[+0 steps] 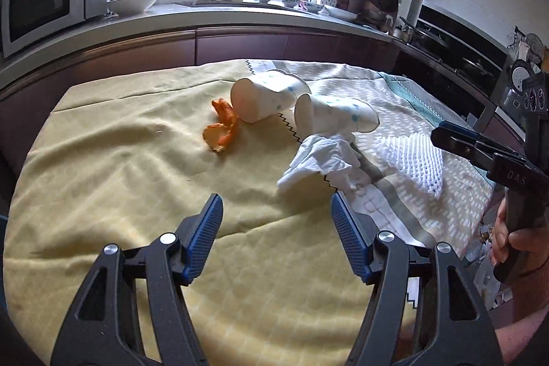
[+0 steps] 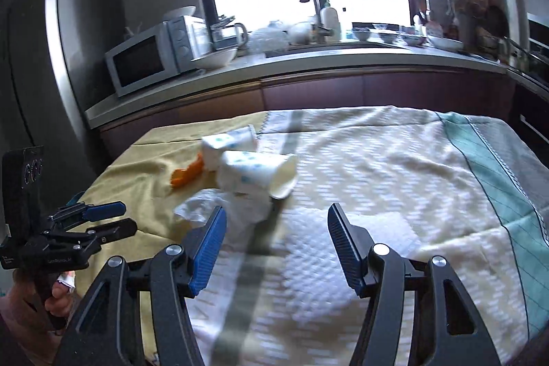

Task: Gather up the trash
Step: 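Move both open tools back over the trash on the table, then grasp the white tissue with the left tool while the right tool grasps the white foam net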

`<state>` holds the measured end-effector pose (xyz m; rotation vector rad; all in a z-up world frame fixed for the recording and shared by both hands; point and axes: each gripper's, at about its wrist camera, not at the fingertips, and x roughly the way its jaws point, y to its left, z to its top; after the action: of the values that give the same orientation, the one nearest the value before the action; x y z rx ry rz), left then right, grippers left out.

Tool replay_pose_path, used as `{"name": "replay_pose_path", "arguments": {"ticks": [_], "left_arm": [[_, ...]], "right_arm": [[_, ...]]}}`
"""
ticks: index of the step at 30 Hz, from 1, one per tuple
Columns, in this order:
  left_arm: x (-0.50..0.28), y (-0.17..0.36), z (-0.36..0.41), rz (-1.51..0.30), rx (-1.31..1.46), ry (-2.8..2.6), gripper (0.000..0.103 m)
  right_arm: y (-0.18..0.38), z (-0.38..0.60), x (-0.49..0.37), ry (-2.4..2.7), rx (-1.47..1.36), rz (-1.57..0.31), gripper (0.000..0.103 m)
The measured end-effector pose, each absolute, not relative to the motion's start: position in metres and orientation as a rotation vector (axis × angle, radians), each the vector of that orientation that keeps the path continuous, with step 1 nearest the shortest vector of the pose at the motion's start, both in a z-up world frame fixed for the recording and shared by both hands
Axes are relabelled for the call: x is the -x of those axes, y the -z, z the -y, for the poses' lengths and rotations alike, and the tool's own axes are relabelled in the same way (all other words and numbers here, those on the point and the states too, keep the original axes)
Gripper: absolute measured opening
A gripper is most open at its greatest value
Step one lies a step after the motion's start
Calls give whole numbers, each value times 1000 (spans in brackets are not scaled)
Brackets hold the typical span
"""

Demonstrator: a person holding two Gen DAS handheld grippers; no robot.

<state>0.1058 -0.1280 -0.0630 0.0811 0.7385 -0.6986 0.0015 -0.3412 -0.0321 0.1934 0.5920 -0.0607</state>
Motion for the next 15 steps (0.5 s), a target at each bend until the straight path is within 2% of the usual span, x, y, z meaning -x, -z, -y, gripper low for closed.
{"name": "replay_pose_path", "arguments": {"ticks": [3,7,15], "left_arm": [[-118,65,148,-767,-91,722,65],[-131,66,164,-793,-83,751,65],[-144,70,191,-833,-110,769,64]], "right_arm": [[42,368,9,139,-218,-615,60],[51,391,17,188,-267,-630,67],[75,400,7,148,-371,-691,67]]}}
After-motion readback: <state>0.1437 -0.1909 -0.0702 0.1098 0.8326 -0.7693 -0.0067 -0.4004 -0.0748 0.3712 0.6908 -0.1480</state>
